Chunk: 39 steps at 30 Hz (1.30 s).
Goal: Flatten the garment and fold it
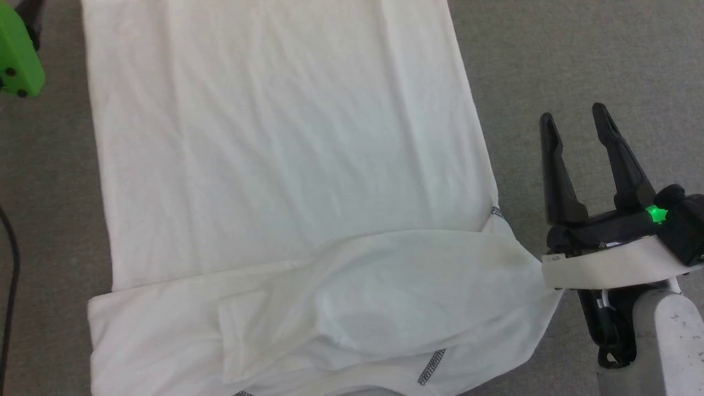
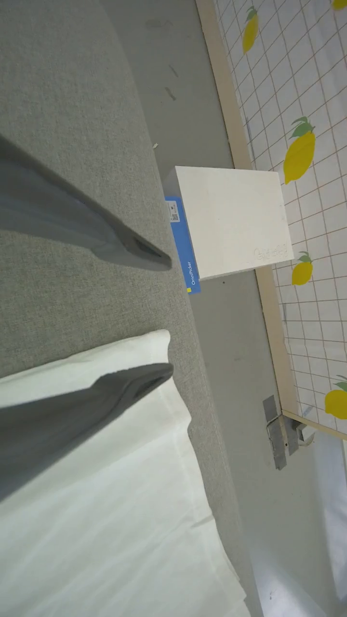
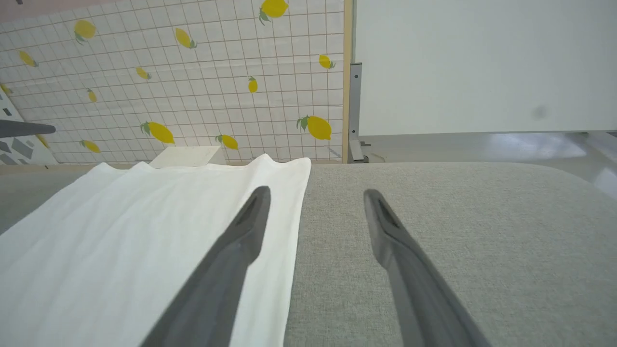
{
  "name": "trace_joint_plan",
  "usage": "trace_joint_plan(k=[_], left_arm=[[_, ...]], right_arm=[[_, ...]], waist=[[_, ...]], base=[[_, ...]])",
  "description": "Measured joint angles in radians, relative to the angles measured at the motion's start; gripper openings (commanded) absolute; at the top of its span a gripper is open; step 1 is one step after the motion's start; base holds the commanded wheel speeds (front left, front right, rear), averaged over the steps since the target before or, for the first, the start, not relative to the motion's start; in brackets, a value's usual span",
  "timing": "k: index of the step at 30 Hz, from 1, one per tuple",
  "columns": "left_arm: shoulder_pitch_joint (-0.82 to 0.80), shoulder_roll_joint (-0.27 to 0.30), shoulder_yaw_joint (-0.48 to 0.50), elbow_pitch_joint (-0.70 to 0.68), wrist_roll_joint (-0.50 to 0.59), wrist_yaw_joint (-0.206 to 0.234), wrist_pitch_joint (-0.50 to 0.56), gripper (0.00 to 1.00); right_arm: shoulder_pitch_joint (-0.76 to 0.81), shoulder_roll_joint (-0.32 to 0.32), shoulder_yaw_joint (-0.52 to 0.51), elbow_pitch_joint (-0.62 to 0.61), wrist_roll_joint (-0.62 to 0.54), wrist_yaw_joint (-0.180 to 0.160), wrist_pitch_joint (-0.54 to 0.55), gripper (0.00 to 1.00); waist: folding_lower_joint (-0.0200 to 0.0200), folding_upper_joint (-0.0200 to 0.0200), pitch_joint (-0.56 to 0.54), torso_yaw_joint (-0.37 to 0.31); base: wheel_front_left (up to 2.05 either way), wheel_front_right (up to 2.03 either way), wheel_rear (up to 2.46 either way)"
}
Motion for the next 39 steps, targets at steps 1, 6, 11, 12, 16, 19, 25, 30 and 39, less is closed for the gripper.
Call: trace_joint_plan(k=[1,6,11,12,16,19,25,30,39], left_arm=[[-0.011,0.008,-0.001,0.006,-0.002,0.000,0.030,1.00],[-0.050,0.029,0.009,0.016,-0.037,0.039,0.193,1.00],[-0.065,0.041,0.025,-0.011,-0.046,0.114,0.294,1.00],[-0.065,0.044,0.025,-0.016,-0.044,0.126,0.305,1.00],[-0.086,0.058,0.034,-0.043,-0.019,0.201,0.342,1.00],[-0.095,0.079,0.023,-0.060,0.028,0.246,0.380,1.00],[-0.101,0.081,0.011,-0.102,0.029,0.272,0.416,0.00],[-0.113,0.057,-0.015,-0.124,0.024,0.252,0.408,0.00],[-0.157,-0.046,-0.091,-0.120,0.013,0.185,0.325,0.00]], right_arm=[[-0.001,0.000,0.004,0.001,0.003,0.000,-0.004,1.00],[-0.011,0.001,0.038,0.017,0.041,0.000,-0.026,1.00],[-0.012,0.001,0.054,0.026,0.065,0.000,-0.048,1.00],[-0.012,0.001,0.057,0.027,0.066,0.000,-0.049,1.00],[-0.022,0.001,0.067,0.030,0.066,0.000,-0.051,1.00],[-0.052,0.001,0.082,0.032,0.058,0.000,-0.043,1.00],[-0.220,-0.014,0.130,0.046,0.020,0.000,0.037,1.00],[-0.499,-0.027,0.133,0.155,0.042,0.000,0.204,1.00],[-0.906,-0.004,0.037,0.548,0.074,0.000,0.518,1.00]], waist=[[0.0000,0.0000,0.010,-0.010],[0.0000,0.0000,0.071,-0.062],[0.0000,0.0000,0.122,-0.102],[0.0000,0.0000,0.130,-0.107],[0.0000,0.0000,0.159,-0.125],[0.0000,0.0000,0.173,-0.133],[0.0000,0.0000,0.187,-0.127],[0.0000,0.0000,0.192,-0.096],[0.0000,0.0000,0.195,0.004]], base=[[0.00,0.00,0.00],[0.00,0.00,0.00],[0.00,0.00,0.00],[0.00,0.00,0.00],[0.00,0.00,0.00],[0.00,0.00,0.00],[0.00,0.00,0.00],[0.00,0.00,0.00],[0.00,0.00,0.00]])
